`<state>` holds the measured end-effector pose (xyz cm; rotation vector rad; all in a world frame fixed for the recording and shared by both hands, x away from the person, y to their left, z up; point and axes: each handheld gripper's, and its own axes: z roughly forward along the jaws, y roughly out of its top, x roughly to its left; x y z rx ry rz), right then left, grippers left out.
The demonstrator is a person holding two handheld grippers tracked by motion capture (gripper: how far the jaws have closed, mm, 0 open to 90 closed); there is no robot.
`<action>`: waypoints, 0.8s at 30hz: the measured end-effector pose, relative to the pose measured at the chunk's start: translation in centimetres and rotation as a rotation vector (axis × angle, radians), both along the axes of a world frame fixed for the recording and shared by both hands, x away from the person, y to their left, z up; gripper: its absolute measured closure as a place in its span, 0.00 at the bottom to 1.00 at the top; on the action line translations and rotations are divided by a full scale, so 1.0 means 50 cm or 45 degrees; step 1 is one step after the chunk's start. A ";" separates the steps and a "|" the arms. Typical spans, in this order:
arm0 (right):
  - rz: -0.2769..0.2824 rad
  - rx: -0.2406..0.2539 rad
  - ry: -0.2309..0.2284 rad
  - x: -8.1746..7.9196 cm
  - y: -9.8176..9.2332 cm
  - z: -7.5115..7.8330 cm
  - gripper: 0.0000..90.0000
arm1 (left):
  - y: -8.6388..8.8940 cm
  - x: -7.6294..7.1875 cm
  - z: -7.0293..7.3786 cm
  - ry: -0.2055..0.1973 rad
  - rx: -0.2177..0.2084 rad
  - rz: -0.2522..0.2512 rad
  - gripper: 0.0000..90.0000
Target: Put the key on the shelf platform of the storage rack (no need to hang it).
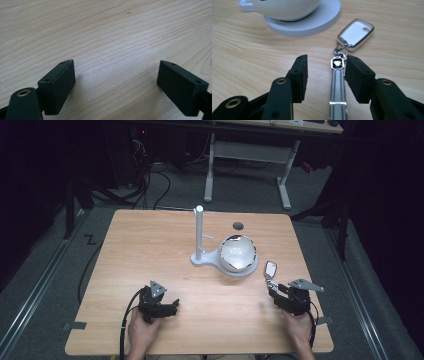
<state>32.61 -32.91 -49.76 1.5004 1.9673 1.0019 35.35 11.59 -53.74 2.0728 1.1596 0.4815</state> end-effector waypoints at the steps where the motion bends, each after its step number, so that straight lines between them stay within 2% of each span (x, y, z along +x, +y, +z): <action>1: -0.001 -0.012 0.000 0.002 -0.005 -0.001 0.61 | 0.000 0.000 0.000 0.000 0.000 0.000 0.17; 4: -0.028 -0.017 0.039 0.004 -0.013 -0.007 0.61 | 0.000 0.000 0.000 0.000 0.000 0.000 0.17; 9: -0.054 -0.015 0.068 0.008 -0.022 -0.015 0.62 | 0.000 0.000 0.000 0.000 0.000 0.000 0.17; 15: -0.046 -0.041 0.114 0.021 -0.024 -0.027 0.67 | 0.000 0.000 0.000 0.000 0.000 0.000 0.17; 24: -0.040 -0.063 0.149 0.039 -0.014 -0.044 0.70 | 0.000 0.000 0.000 0.000 0.000 0.000 0.17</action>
